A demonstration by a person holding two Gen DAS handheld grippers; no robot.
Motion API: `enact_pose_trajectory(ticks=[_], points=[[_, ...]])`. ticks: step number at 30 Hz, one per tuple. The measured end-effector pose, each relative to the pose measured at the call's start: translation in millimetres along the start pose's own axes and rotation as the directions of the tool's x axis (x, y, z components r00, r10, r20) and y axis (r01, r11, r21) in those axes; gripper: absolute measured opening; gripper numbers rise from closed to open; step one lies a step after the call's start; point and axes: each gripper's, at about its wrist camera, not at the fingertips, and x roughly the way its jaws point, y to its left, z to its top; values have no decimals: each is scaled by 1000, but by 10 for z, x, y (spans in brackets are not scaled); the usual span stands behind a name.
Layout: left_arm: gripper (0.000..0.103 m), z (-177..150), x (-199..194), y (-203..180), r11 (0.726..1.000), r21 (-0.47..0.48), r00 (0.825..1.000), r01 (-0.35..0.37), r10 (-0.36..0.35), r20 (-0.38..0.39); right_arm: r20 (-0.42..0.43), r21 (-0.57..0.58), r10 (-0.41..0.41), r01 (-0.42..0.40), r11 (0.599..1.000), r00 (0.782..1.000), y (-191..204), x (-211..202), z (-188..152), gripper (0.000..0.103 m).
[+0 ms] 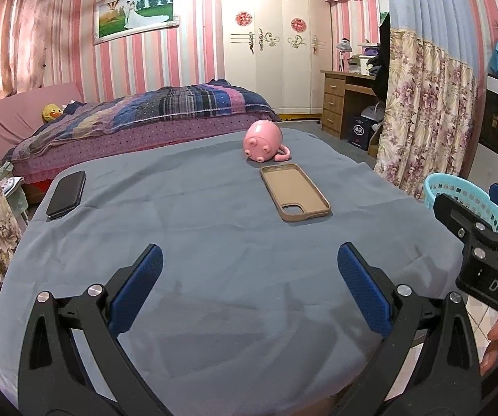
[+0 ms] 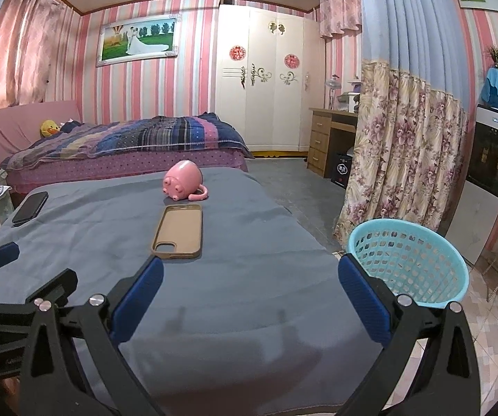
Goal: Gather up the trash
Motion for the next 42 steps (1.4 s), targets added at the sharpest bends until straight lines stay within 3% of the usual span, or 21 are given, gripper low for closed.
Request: enact_pose_trajectory(ticks=[42], points=[[98, 2, -23, 52, 1000, 1, 1000, -16, 16, 7, -4, 12, 18, -18, 1000, 1000, -35, 29, 3, 98]])
